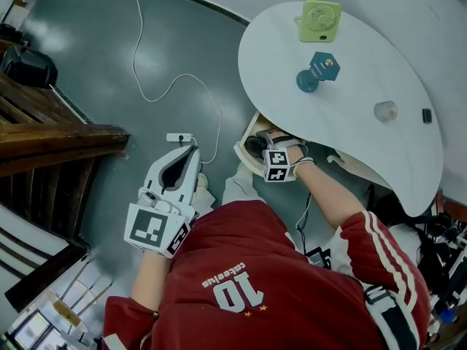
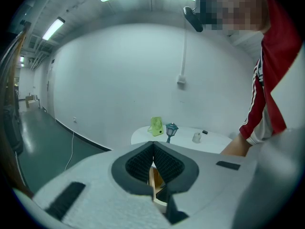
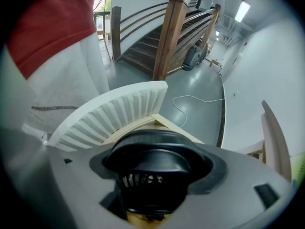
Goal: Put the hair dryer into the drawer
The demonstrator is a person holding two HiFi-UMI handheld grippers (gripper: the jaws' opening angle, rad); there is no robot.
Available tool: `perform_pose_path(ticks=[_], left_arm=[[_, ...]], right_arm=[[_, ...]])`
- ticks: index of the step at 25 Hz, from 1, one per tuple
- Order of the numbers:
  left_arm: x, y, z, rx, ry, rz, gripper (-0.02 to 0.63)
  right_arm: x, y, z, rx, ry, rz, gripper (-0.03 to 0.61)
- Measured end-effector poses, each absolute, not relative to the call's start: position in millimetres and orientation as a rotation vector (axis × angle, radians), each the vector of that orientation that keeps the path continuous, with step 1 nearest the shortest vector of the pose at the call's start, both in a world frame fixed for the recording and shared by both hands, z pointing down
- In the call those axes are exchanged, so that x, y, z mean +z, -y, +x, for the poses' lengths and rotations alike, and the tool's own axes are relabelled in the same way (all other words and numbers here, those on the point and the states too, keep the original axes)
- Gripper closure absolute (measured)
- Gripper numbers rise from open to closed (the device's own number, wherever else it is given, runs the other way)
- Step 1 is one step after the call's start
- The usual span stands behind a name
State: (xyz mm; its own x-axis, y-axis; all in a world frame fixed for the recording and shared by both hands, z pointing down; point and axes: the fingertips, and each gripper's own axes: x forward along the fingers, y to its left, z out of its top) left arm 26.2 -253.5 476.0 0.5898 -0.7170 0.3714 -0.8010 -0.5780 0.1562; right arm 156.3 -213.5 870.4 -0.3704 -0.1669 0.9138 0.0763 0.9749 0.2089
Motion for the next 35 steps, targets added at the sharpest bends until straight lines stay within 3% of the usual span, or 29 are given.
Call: perform_pose_path(ticks=[14,35], left_arm=[[480,249,11,0.412,1.287,2.477,0.614],[481,237,-7,0.354,1.322,2.448,0.614]], right_arm=[[913,208,142,-0.295,1.856,-0.018,0.213],[899,213,138,-0.225,1.847,0.002,0.229]])
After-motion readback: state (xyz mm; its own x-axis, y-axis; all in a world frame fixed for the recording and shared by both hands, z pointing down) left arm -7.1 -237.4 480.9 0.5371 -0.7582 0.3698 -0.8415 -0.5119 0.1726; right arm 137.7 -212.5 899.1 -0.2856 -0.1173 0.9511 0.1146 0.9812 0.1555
